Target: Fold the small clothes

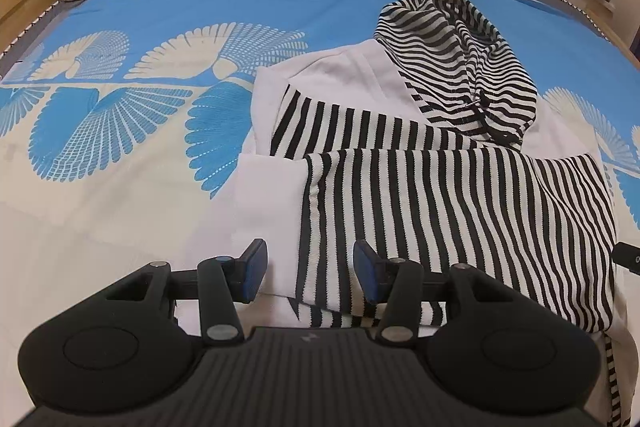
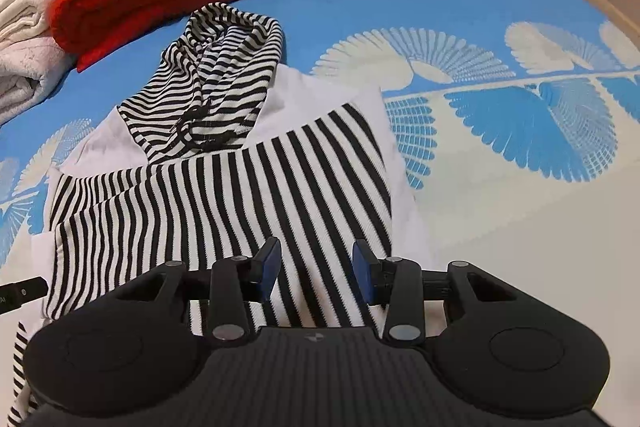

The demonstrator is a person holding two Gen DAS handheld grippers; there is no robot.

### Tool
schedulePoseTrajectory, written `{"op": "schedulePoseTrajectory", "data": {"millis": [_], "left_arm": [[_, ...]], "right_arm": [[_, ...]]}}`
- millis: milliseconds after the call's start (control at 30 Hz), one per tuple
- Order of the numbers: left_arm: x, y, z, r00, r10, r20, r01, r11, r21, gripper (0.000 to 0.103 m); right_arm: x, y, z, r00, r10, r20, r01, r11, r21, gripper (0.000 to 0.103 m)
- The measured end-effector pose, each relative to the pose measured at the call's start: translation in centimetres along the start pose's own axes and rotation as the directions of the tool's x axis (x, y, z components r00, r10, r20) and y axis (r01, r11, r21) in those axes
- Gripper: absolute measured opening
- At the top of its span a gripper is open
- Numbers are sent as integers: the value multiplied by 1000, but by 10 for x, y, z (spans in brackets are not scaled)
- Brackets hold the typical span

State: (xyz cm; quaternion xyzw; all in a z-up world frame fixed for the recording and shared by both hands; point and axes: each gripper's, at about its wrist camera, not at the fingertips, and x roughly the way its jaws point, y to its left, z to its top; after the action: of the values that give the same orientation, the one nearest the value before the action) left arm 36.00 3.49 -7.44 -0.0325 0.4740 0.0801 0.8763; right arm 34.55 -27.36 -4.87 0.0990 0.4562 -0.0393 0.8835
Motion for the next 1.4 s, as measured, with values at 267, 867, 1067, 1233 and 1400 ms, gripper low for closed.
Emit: {"op": "schedulePoseTrajectory", "data": {"millis": [267, 867, 1067, 1233, 1400], "left_arm": [[-4, 0, 3, 999, -5, 34, 5, 1000, -5, 53], [-18, -16, 9, 991, -38, 130, 44, 998, -43, 56], [-45, -24, 7, 957, -32, 287, 15, 998, 62, 5], [-60, -26, 12, 939, -65, 336, 17, 989, 144, 2], [-36, -31, 68, 945, -99, 311, 71, 992, 100, 2]], "right_arm": [[-5, 2, 3, 999, -23, 38, 25, 998, -58, 41], [-19, -13, 6, 998, -51, 45, 53, 997, -62, 41], [-37, -24, 3, 997, -46, 63, 49, 998, -36, 41], [-49, -36, 9, 997, -23, 76, 24, 1000, -13, 41], [-51, -46, 16, 996, -40, 84, 44, 998, -38, 41]]}}
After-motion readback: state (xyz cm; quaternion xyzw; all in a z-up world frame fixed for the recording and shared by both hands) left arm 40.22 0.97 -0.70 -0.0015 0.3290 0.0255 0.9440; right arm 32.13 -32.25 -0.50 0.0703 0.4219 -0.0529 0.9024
